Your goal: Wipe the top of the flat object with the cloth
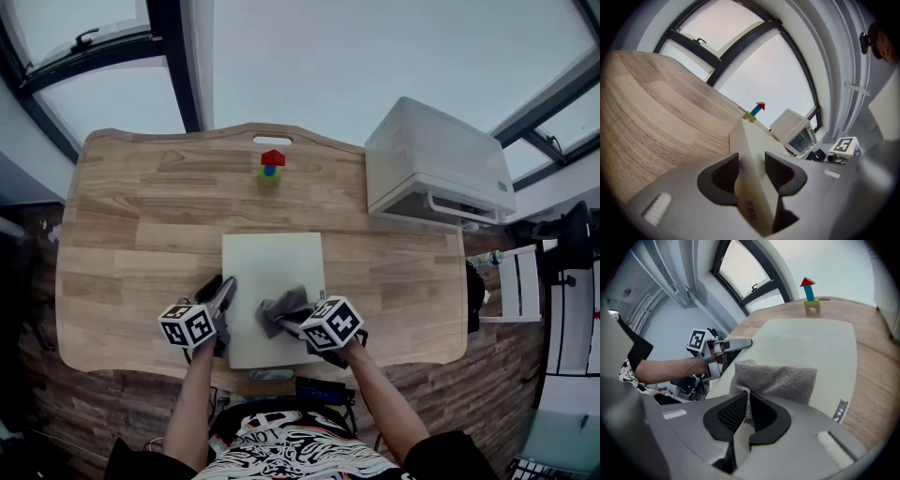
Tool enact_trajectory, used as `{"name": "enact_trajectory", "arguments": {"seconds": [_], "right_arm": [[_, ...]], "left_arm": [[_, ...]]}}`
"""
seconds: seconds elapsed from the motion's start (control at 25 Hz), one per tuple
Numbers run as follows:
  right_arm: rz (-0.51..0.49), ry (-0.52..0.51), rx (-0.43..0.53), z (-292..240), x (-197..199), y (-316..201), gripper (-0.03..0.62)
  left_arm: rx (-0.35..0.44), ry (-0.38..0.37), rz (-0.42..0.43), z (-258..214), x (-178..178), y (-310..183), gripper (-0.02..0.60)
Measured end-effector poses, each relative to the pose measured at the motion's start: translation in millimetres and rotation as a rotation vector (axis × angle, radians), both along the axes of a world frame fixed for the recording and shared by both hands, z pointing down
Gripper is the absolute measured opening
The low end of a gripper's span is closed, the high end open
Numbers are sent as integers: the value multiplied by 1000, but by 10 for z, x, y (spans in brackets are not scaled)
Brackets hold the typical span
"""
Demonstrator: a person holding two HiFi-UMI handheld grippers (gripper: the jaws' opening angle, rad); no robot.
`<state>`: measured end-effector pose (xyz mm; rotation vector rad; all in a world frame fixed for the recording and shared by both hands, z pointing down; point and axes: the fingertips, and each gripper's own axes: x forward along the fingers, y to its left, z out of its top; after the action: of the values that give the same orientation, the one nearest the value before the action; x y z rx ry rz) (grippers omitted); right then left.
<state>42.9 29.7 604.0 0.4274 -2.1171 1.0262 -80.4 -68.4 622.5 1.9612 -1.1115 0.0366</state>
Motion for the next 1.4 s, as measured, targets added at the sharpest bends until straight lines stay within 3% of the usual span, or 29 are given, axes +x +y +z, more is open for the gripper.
{"name": "enact_trajectory", "arguments": {"seconds": [0.24,0.56,0.92,1.24,1.4], "right_arm": [[82,16,36,6,16,-309,9],[182,68,183,-31,64,-794,9],[214,57,171,-27,69,-861,9],[511,-5,103,-41,244,-1215,9],[475,68,145,-38,159,-1404,9]], "left_arm": [[-3,5,-1,5,-5,1,207],[1,6,4,-1,0,9,207],[1,-4,5,13,9,6,207],[8,-34,6,4,-11,3,207],[7,-44,5,1,0,4,206]]}}
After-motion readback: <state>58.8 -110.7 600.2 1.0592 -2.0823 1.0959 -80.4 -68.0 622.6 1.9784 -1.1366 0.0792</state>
